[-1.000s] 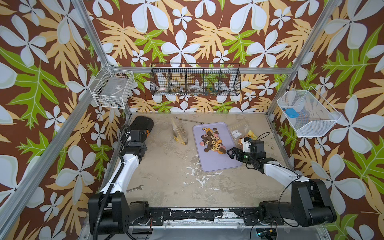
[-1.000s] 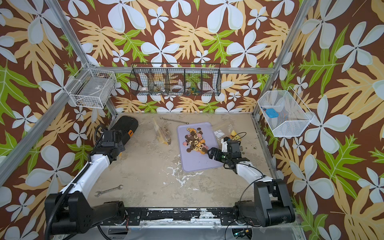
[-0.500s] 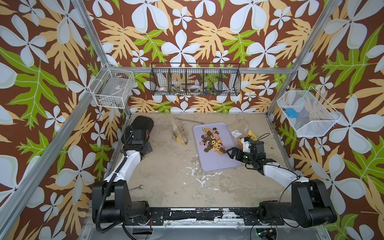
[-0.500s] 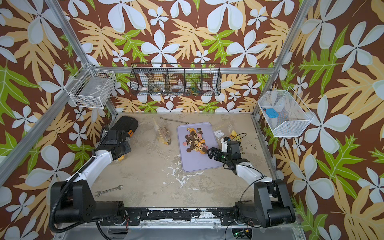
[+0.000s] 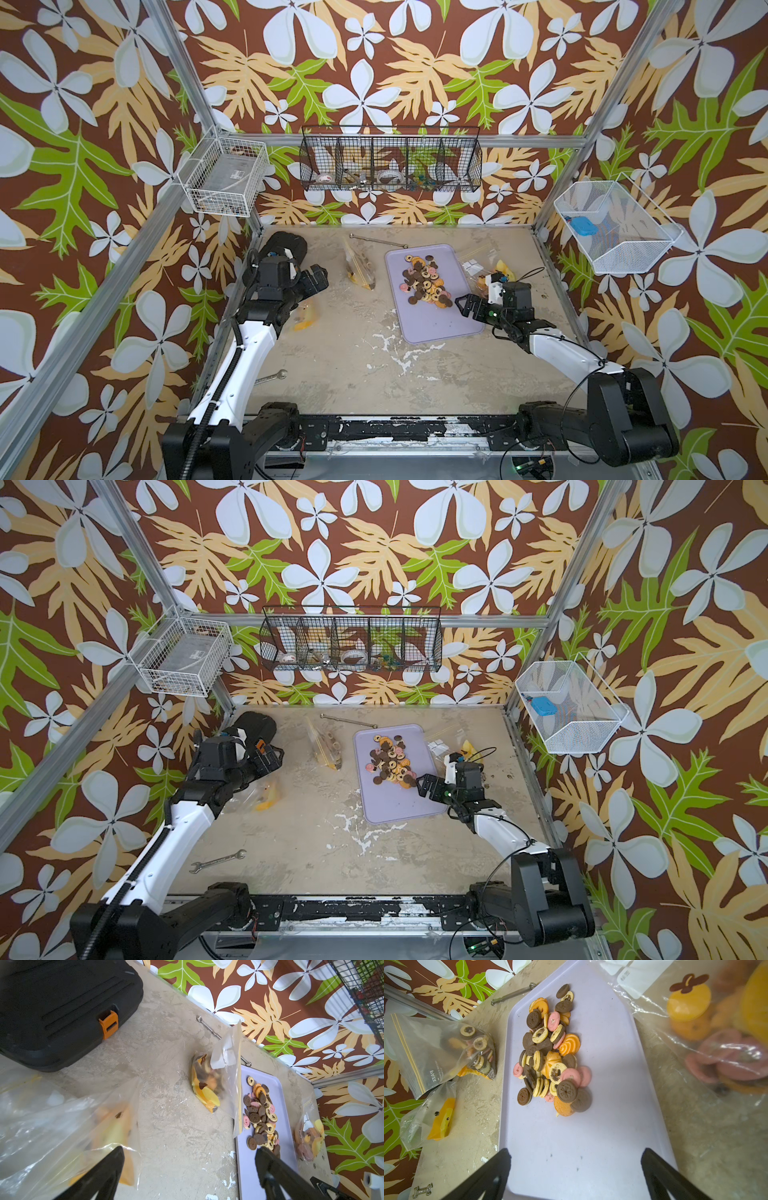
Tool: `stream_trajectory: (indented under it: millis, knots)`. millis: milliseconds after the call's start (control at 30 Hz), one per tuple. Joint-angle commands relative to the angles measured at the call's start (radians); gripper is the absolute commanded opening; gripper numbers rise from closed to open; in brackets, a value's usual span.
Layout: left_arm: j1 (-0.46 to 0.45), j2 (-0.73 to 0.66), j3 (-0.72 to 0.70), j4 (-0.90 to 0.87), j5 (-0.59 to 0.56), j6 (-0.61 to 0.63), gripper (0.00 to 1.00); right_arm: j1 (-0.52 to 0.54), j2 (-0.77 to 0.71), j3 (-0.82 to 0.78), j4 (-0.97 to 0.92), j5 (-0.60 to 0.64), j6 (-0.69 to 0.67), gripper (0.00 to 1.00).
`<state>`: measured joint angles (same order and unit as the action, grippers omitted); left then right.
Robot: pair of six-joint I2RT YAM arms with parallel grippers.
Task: Pour cookies out of the ziploc bag
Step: Place the ziploc bag at the center of the board.
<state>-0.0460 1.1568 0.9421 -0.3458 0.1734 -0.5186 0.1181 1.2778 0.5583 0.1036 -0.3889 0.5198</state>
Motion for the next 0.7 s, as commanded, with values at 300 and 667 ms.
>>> stream_trajectory:
  millis: [300,667]
  knots:
    - [-0.072,0.286,0.118,0.257,0.244,-0.097,0.94,0.168,0.049,0.171,-0.038,0.009,-0.084,1.0]
    - [0.029,0.128,-0.06,0.229,0.17,-0.102,1.0,0.539,0.553,0.854,-0.251,0.191,-0.32,1.0]
